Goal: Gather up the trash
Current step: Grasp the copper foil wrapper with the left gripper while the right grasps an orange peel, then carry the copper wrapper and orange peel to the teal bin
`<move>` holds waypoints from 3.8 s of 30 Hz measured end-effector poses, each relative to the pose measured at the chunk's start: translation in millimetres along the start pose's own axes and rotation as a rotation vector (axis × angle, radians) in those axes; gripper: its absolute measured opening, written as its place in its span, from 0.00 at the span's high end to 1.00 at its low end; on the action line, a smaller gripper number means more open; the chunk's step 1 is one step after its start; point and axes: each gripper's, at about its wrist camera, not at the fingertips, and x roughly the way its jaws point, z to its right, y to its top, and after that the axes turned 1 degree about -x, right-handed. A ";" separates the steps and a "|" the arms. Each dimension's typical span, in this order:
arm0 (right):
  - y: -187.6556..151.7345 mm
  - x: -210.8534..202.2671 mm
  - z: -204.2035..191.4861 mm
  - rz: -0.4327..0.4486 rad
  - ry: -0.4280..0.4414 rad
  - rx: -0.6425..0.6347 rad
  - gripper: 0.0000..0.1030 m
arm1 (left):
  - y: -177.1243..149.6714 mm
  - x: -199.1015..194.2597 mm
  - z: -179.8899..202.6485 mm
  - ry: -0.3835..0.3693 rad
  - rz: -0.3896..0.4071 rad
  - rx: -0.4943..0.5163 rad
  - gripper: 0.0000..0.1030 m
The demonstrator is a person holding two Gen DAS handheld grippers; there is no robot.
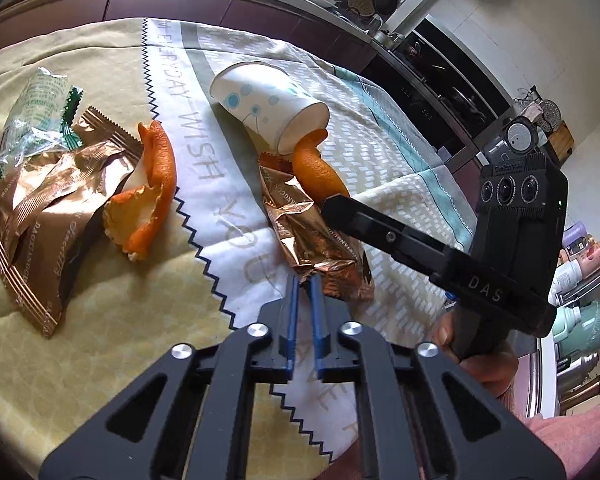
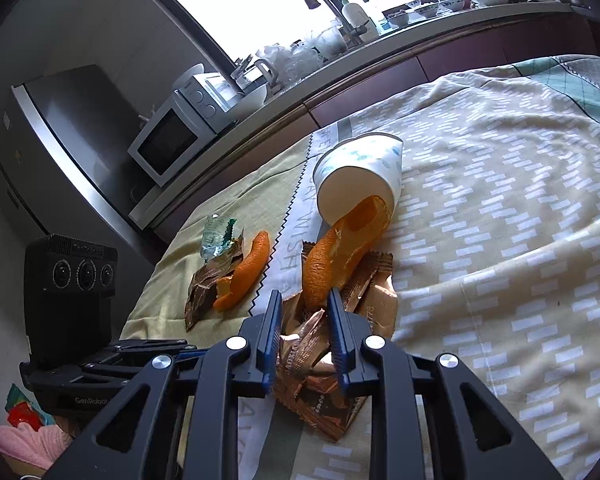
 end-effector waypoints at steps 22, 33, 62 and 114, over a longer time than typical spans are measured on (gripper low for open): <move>-6.5 -4.3 11.6 0.027 -0.031 0.016 0.92 | 21.7 21.6 -6.8 -0.061 0.006 -0.099 0.67; -11.2 2.4 -12.0 -0.003 -0.028 -0.074 0.92 | 0.4 -3.0 -15.9 -0.129 0.026 -0.077 0.45; -26.9 21.8 -48.9 -0.057 -0.003 -0.168 0.92 | -32.3 -50.6 -55.0 -0.186 0.061 -0.148 0.75; -41.7 135.8 -324.4 -0.264 0.493 -0.660 0.93 | -185.8 -380.2 -159.3 0.410 0.574 -0.347 0.92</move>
